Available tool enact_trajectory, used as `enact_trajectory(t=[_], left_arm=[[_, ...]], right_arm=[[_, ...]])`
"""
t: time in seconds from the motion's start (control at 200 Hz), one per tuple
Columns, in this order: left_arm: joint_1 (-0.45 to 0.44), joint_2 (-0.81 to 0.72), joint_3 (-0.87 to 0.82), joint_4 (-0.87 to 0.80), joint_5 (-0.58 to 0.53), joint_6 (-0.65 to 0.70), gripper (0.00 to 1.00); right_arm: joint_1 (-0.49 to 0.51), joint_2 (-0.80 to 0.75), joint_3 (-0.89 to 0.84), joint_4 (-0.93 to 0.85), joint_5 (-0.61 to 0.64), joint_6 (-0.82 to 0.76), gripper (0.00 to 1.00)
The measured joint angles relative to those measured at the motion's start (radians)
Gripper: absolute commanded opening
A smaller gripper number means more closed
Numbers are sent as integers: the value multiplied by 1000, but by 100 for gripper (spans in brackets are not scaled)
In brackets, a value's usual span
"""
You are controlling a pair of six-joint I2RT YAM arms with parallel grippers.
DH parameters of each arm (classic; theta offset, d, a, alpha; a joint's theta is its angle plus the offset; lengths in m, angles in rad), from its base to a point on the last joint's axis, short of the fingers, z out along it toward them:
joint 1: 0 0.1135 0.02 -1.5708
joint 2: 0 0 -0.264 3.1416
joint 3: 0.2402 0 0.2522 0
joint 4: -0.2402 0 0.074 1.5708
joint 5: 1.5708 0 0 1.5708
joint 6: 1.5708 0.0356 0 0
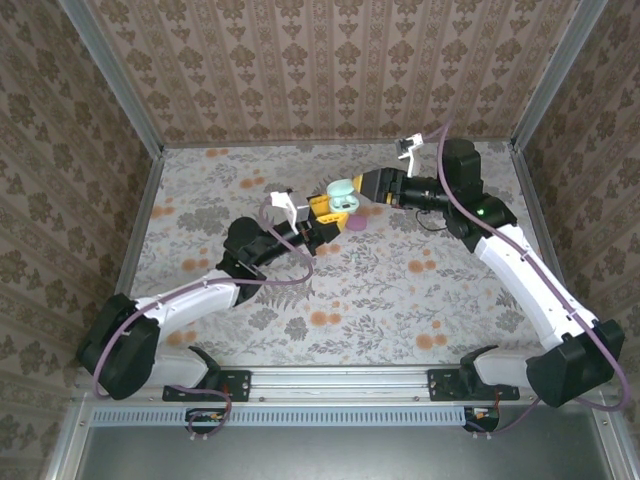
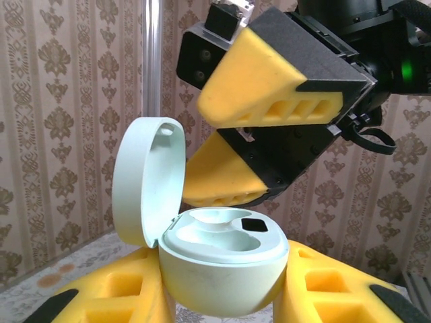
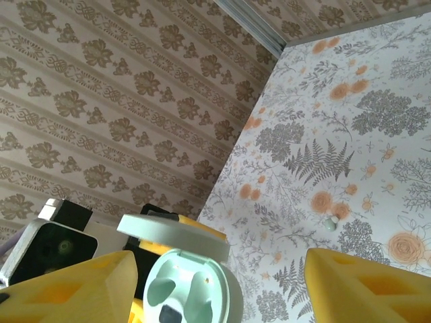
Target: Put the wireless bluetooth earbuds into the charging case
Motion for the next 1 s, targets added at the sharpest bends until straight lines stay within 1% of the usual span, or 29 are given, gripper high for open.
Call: enact_trajectory(t=[0.125,0.285,0.395,0.49,0.625,0.805,1.0], left_arm=[[0,-19,-11,0,-26,19,33],[11,-54,-30,-8,-44,27,33],[22,-90,-44,-25,-54,33,33],[28,-129,-60,-38,-64,39,33],[29,-166,-67,-57,-74,45,33],[34,-183,-78,-83,-81,49,33],[41,-202,-84,-114,-88,63,32]], right_arm=[[-21,-33,-6,-14,17,2,65],[-69,-63,-51,-84,136,-12,54],[-92,-18,-91,-135,174,-32,46],[-93,62,-118,-175,182,-48,41],[-79,195,-116,-243,198,-81,39],[-14,378,-55,-343,249,-111,37],[55,534,48,-396,319,-113,44]])
